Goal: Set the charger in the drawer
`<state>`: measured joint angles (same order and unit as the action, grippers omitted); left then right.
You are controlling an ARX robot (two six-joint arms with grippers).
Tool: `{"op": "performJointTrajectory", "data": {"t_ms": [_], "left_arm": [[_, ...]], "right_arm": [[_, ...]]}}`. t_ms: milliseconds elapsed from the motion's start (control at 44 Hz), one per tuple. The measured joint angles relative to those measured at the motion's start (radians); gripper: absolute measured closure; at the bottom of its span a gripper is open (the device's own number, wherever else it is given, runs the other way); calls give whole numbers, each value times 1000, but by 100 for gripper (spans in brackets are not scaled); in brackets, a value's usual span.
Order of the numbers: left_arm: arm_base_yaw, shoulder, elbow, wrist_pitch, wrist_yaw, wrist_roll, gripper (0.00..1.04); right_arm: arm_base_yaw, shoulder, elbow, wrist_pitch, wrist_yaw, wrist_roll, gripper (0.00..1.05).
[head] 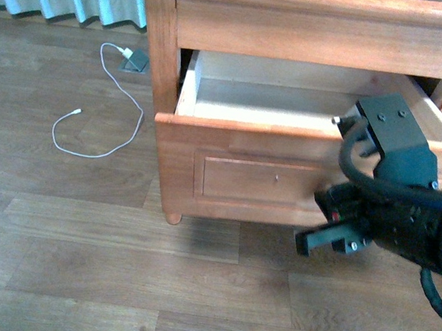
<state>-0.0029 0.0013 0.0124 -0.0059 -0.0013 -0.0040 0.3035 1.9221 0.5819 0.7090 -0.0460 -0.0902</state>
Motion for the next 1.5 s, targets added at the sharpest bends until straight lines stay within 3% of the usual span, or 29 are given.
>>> {"op": "performJointTrajectory", "data": {"t_ms": [318,500,659,727,909,1159,1250,1409,1432,1500], "left_arm": [[0,0,0,0,0,0,6],[0,0,0,0,0,0,6],[0,0,0,0,0,0,6],[0,0,0,0,0,0,6],[0,0,0,0,0,0,6],[0,0,0,0,0,0,6],[0,0,0,0,0,0,6],[0,0,0,0,0,0,6],[0,0,0,0,0,0,6],[0,0,0,0,0,0,6]], "right_arm": [[0,-135,-150,-24,-45,-4,83],[-18,-317,-224,-151,-40,25,47],[-35,-639,-228,-338,-100,69,15],[-46,-753,-228,-404,-114,76,6],[-108,-1015,-228,-558,-182,82,8],[-341,-1384,-299,-710,-412,173,8],[-391,-1437,-309,-721,-408,188,8],[-396,-1440,-310,-722,-413,195,8],[-388,-1445,-319,-703,-377,192,10],[-333,-1484,-390,-540,-137,146,21]]}}
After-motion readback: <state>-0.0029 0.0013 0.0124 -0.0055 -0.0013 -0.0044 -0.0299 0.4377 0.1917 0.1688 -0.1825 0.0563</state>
